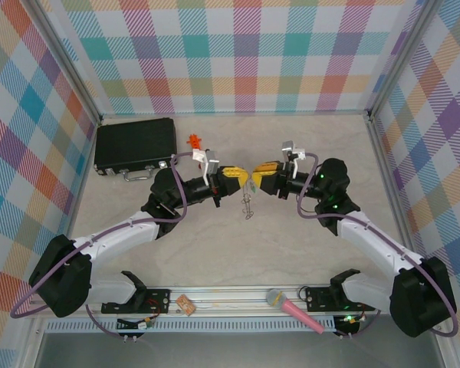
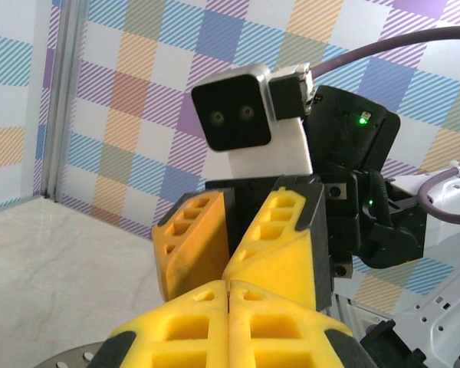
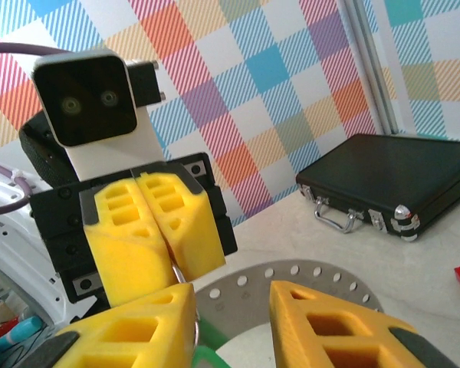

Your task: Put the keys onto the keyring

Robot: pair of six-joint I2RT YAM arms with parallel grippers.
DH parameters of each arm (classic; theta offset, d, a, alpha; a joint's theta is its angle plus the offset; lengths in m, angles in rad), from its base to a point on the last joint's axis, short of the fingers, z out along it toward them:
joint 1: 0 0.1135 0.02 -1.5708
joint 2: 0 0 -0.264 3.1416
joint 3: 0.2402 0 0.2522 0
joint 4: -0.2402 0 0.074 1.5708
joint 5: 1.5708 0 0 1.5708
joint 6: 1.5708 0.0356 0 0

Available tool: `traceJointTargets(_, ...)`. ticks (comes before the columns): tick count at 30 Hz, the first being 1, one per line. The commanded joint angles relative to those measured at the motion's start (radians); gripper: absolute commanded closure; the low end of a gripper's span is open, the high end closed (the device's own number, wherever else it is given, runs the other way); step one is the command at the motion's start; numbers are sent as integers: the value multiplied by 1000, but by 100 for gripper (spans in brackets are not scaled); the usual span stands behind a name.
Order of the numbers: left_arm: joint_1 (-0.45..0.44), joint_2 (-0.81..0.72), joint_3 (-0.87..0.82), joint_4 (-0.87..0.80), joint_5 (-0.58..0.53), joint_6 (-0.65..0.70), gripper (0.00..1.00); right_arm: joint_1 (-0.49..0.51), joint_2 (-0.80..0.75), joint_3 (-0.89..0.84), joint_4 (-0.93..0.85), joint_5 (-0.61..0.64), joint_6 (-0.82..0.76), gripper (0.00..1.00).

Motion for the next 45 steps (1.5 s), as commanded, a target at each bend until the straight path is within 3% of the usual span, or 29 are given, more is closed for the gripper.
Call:
traceJointTargets(1, -11, -30, 1, 25, 16, 22, 100, 10, -21, 0, 50, -6, -6, 69)
traceJointTargets(13, -10, -34, -2, 36, 13, 18, 100, 13, 47, 29, 61, -92, 24, 69)
traceJointTargets(25, -11, -13, 6, 48, 31, 3, 100, 19, 70, 48, 54, -124, 23, 76)
traceJointTargets(27, -11, -5, 8, 54, 36, -3, 100, 21, 67, 48, 53, -124, 17, 79)
traceJointTargets(32, -10, -1, 3, 54, 38, -6, 100, 22, 66, 58, 30, -133, 4, 99)
traceJointTargets(34, -9, -7, -1, 46, 32, -2, 100, 22, 64, 62, 9, -132, -15, 100)
traceJointTargets(38, 1, -25, 5, -24, 28, 11, 99, 22, 43, 63, -113, -97, -90, 100)
traceJointTargets(42, 25, -55, 23, -131, 27, 24, 82, 21, 30, 72, -234, -60, -189, 100)
traceJointTargets(45, 37, -93, 50, -299, 16, 92, 80, 22, 30, 88, -333, -39, -271, 100)
